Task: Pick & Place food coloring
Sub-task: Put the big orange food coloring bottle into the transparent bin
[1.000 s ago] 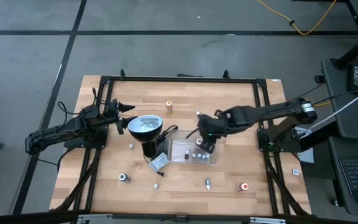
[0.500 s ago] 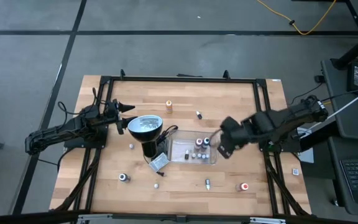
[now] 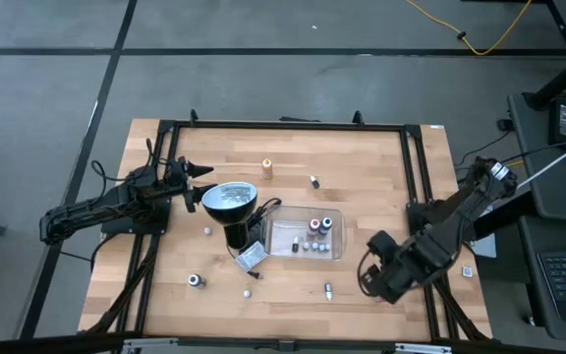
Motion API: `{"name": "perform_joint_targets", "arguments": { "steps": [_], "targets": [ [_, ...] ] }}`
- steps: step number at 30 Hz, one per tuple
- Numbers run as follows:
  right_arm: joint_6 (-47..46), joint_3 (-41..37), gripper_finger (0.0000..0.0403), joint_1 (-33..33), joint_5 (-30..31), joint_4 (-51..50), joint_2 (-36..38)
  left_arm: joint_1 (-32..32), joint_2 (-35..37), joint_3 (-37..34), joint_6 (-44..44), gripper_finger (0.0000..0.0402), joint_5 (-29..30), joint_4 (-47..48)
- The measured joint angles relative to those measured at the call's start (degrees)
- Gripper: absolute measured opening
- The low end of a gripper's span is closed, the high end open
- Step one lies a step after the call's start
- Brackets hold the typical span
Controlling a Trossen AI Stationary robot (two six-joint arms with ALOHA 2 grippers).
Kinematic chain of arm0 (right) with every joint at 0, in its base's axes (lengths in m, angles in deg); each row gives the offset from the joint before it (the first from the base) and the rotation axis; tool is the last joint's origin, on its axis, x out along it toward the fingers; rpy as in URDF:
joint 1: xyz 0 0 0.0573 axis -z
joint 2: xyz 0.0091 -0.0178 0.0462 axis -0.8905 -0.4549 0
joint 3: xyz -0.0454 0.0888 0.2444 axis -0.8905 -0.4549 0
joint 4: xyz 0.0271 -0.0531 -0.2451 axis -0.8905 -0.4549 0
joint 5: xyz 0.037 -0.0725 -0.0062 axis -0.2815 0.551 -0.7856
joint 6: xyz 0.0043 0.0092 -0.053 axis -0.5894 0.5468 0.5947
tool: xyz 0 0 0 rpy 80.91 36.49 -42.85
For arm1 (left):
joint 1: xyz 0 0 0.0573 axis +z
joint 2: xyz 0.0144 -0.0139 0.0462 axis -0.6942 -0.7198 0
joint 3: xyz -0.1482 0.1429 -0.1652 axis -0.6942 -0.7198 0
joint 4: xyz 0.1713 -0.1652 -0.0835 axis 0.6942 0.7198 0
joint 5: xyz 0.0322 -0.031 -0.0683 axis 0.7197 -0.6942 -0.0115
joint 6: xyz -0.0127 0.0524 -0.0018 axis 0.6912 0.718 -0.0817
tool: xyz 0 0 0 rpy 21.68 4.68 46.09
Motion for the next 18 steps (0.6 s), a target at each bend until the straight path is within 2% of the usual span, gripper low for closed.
{"name": "perform_joint_targets", "arguments": {
  "steps": [6, 18],
  "targets": [
    [-4.92, -0.52, 0.0225, -4.82, -0.49, 0.89, -3.25, -0.01, 0.00, 0.00, 0.00, 0.0322, 0.00, -0.02],
    [-5.13, -0.55, 0.0226, -8.81, -0.95, 3.42, -10.28, 0.00, 0.01, 0.00, 0.00, 0.0322, 0.00, 0.00]
  ]
}}
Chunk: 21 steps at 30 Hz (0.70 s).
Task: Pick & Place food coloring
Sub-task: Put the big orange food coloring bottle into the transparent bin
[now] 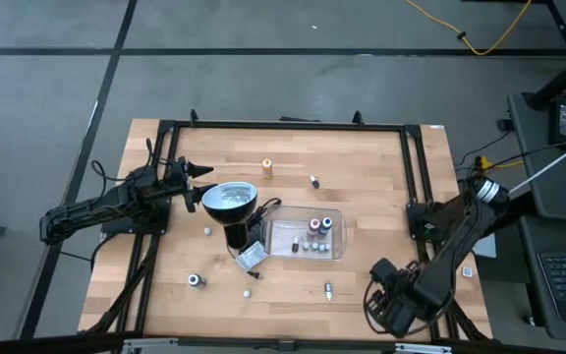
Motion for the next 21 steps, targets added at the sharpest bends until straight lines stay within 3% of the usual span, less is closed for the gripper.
{"name": "perform_joint_targets", "arguments": {
  "steps": [14, 21],
  "targets": [
    [0.08, -5.05, 0.0224, -0.30, -2.64, 7.55, -0.68, -0.01, 0.00, 0.00, -0.02, 0.0322, 0.00, 0.00],
    [0.36, -5.05, 0.0181, -0.28, -2.72, 7.50, -0.68, -0.01, 0.00, 0.00, 0.00, 0.0322, 0.00, 0.00]
  ]
}}
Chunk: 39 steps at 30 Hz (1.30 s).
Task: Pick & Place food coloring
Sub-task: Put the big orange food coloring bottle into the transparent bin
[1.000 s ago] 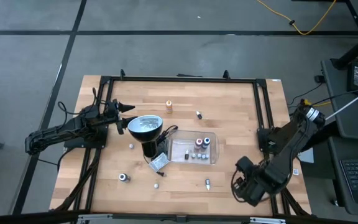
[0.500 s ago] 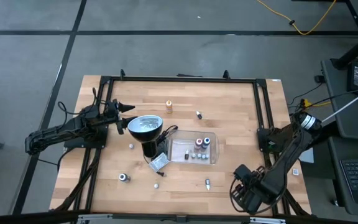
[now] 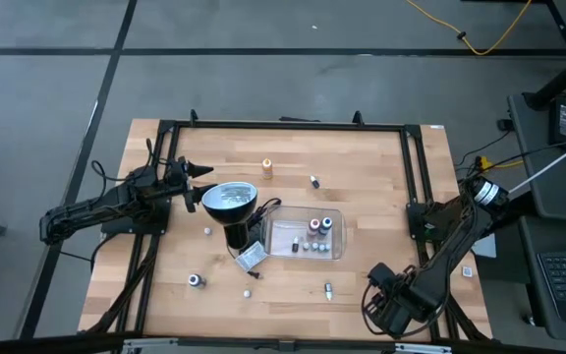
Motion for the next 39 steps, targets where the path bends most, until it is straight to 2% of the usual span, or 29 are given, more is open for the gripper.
{"name": "perform_joint_targets", "arguments": {
  "steps": [5, 11, 17, 22, 30, 34, 39],
  "targets": [
    [1.55, 0.25, 0.0122, 0.00, -0.17, -0.33, 0.02, 0.01, -0.01, 0.01, -0.02, 0.0322, 0.00, 0.00],
    [9.22, 6.10, 0.0119, 2.10, 1.49, -8.31, 0.02, 0.00, 0.00, 0.00, 0.00, 0.0322, 0.00, 0.00],
    [22.28, 16.47, 0.0120, 7.73, 1.81, -19.08, 0.04, 0.02, -0.01, 0.00, -0.02, 0.0322, 0.00, 0.00],
    [33.29, 24.17, 0.0122, 13.59, 3.69, -23.20, 0.07, 0.02, 0.00, 0.00, -0.01, 0.0322, 0.00, 0.00],
    [48.11, 31.84, 0.0122, 24.74, 4.98, -23.15, 0.09, 0.02, -0.02, 0.00, -0.02, 0.0322, 0.00, 0.00],
    [54.08, 33.18, 0.0122, 29.99, 4.99, -22.40, 0.09, 0.02, 0.00, 0.00, 0.00, 0.0322, 0.00, 0.00],
    [62.12, 33.29, 0.0122, 35.32, 4.95, -16.37, -0.13, 0.00, 0.00, 0.00, 0.00, 0.0322, 0.00, 0.00]
  ]
}}
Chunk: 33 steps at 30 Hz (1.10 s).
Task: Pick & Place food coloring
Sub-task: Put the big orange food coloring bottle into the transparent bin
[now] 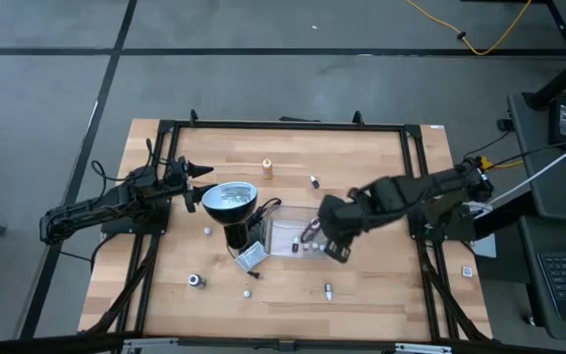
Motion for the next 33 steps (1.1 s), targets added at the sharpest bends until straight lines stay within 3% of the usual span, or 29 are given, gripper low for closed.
{"name": "perform_joint_targets", "arguments": {
  "steps": [6, 17, 25, 33],
  "targets": [
    [8.30, 1.94, 0.0122, 4.80, -0.20, 4.63, -3.36, 0.01, -0.01, 0.00, -0.02, 0.0322, 0.00, -0.02],
    [21.47, 7.34, 0.0122, 11.65, -2.22, 3.91, -14.54, 0.01, 0.00, 0.01, 0.01, 0.0322, 0.00, 0.00],
    [23.74, 6.94, 0.0122, 12.78, -2.65, 4.35, -18.03, 0.01, -0.01, 0.00, 0.01, 0.0322, 0.00, 0.00],
    [23.39, -0.09, 0.0122, 12.06, -2.80, 8.94, -16.09, 0.00, -0.02, 0.00, 0.00, 0.0322, 0.00, -0.04]
  ]
}}
